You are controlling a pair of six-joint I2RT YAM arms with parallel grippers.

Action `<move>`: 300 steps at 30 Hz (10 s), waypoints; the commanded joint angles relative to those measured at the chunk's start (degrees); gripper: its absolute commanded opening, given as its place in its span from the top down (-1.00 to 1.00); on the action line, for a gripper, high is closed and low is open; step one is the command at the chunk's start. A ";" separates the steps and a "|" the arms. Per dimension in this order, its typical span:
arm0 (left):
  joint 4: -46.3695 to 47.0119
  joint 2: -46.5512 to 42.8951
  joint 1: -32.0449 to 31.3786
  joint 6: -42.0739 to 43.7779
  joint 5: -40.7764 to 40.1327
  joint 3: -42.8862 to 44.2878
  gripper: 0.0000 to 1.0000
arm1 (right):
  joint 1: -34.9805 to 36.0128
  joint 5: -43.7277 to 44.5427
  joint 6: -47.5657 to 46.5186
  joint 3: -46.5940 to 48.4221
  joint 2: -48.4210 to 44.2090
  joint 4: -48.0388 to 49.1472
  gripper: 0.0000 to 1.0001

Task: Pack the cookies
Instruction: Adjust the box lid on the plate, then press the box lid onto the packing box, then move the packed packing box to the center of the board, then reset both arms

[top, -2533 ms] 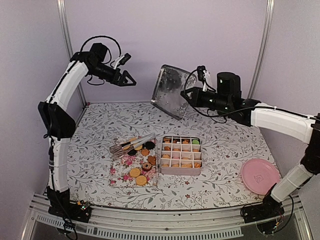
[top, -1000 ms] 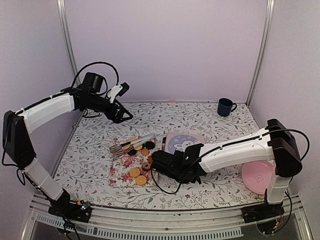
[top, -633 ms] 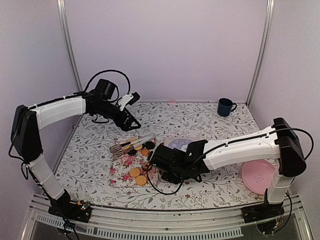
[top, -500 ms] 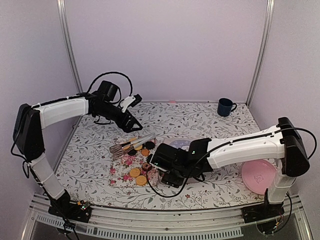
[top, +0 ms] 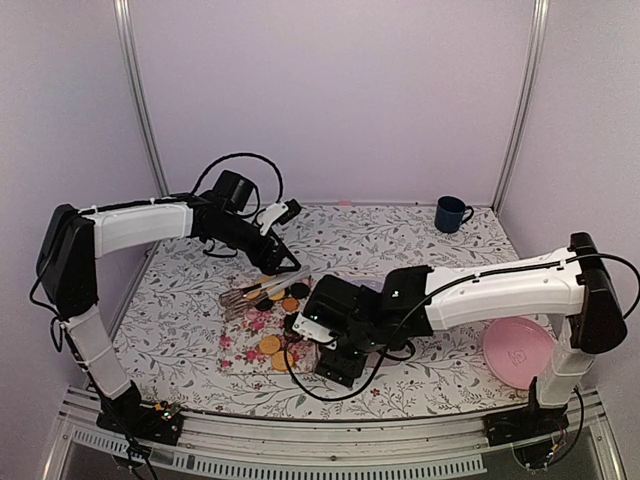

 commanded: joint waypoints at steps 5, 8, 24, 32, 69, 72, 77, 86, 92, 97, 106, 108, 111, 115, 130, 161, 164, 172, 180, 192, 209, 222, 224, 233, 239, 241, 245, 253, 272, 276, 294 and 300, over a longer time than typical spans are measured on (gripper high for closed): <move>0.52 -2.30 -0.66 0.15 2.91 -4.82 -0.87 | -19.90 -10.28 15.96 3.54 -12.37 7.82 -0.67; 0.59 -3.17 -1.51 -0.15 3.76 -6.82 -0.88 | -29.84 -14.40 24.29 1.70 -12.99 8.80 -0.70; 1.35 -4.98 -5.30 3.65 5.88 -15.06 -0.84 | -50.96 -37.87 39.39 -18.43 -8.70 28.44 -0.75; 2.54 -4.66 -5.87 2.25 9.38 -15.75 -0.87 | -50.83 -43.11 41.49 -23.05 -5.92 34.37 -0.75; 8.51 4.27 -7.54 -3.83 11.82 -10.99 -0.76 | -35.01 -28.90 38.73 -19.15 -8.33 23.60 -0.75; 8.66 4.83 -7.90 -3.39 11.82 -10.98 -0.76 | -33.80 -27.02 39.23 -19.44 -10.10 21.87 -0.75; 9.02 5.82 -8.19 -3.12 11.80 -10.73 -0.76 | -31.62 -25.51 41.23 -20.62 -13.07 21.27 -0.75; 9.52 6.06 -9.43 -2.27 11.70 -11.36 -0.75 | -29.25 -25.55 43.94 -23.45 -14.68 21.39 -0.75; 9.46 5.05 -11.05 -0.53 10.92 -12.50 -0.74 | -29.28 -22.57 44.00 -25.16 -16.63 18.67 -0.77; 9.10 3.97 -12.62 0.13 10.57 -12.94 -0.73 | -30.51 -19.65 41.69 -24.85 -17.33 15.37 -0.79; 7.66 2.54 -12.72 1.05 10.05 -13.74 -0.67 | -32.93 -21.40 37.67 -23.46 -14.45 15.35 -0.78; 7.64 2.58 -12.75 1.36 9.54 -14.03 -0.67 | -32.48 -21.67 37.79 -23.82 -15.30 15.42 -0.76; 7.43 2.99 -12.70 2.08 8.59 -14.17 -0.66 | -31.08 -21.68 38.65 -25.35 -16.88 15.34 -0.73; 6.87 2.74 -12.74 3.57 7.26 -15.08 -0.64 | -28.39 -22.00 41.13 -28.20 -18.23 15.63 -0.66; 6.93 2.33 -13.97 4.98 3.14 -17.82 -0.61 | -25.57 -19.92 46.12 -34.74 -19.89 15.88 -0.51; -1.00 1.10 -17.28 7.66 -1.32 -4.62 -0.68 | -22.94 -17.96 45.40 -26.82 -23.60 15.35 -0.03; 3.02 1.35 -19.24 8.54 -3.42 -9.25 -0.67 | -20.98 -19.81 47.73 -30.52 -22.54 18.55 0.03; 9.01 1.63 -23.34 13.47 -12.55 -21.00 -0.65 | -19.23 -21.80 50.77 -37.39 -22.02 20.76 0.09; 11.23 1.68 -23.50 13.43 -13.32 -23.67 -0.58 | -19.32 -19.77 49.03 -32.92 -23.09 17.64 0.09; 9.68 -6.38 -22.81 15.22 -16.07 -25.51 -0.88 | -13.41 -19.20 44.32 -25.53 -22.58 18.97 0.08; -2.72 -22.09 4.13 18.25 -9.91 -19.19 -0.99 | -3.52 -13.47 33.75 -13.97 0.53 20.45 0.16; 1.34 -22.96 19.77 17.56 -7.14 -22.12 -0.99 | -8.35 -5.12 30.55 -12.86 3.73 21.31 0.22; 1.96 -22.89 20.81 17.18 -6.97 -22.75 -0.99 | -8.44 -5.71 30.22 -12.94 2.85 21.26 0.23; 10.89 -22.81 27.01 11.39 -9.28 -26.05 -0.99 | -5.71 -5.38 28.33 -15.84 -11.67 23.96 -0.99; 24.77 -21.33 31.86 1.63 -13.02 -31.03 -0.99 | -14.37 -0.52 27.13 -15.54 -21.19 24.34 -0.98; 31.37 -21.02 34.75 -3.03 -8.63 -33.43 -0.99 | -20.03 1.43 28.01 -17.16 -24.52 25.47 -0.98; 52.53 -21.72 39.33 -14.66 -2.57 -43.46 -0.99 | -33.36 5.97 31.39 -24.20 -29.67 27.98 -0.98; 90.83 -22.26 38.46 -13.15 -5.05 -62.64 -0.99 | -49.28 15.69 27.11 -40.94 -37.40 42.64 -0.98; 100.65 -13.08 33.47 -11.46 -16.17 -63.48 -0.99 | -66.81 7.69 -1.33 -64.40 -22.78 109.23 -0.98; 105.10 -13.50 33.50 -10.42 -13.19 -66.20 -0.99 | -70.95 0.83 -0.05 -66.94 -17.23 117.51 -0.98; 101.02 -13.36 32.67 -10.18 -15.42 -63.91 -0.99 | -73.16 -4.56 1.43 -64.94 -15.66 115.89 -0.98; 106.63 -13.45 32.66 -9.63 -14.13 -66.83 -0.98 | -73.15 -4.51 1.42 -64.95 -15.66 115.94 -0.98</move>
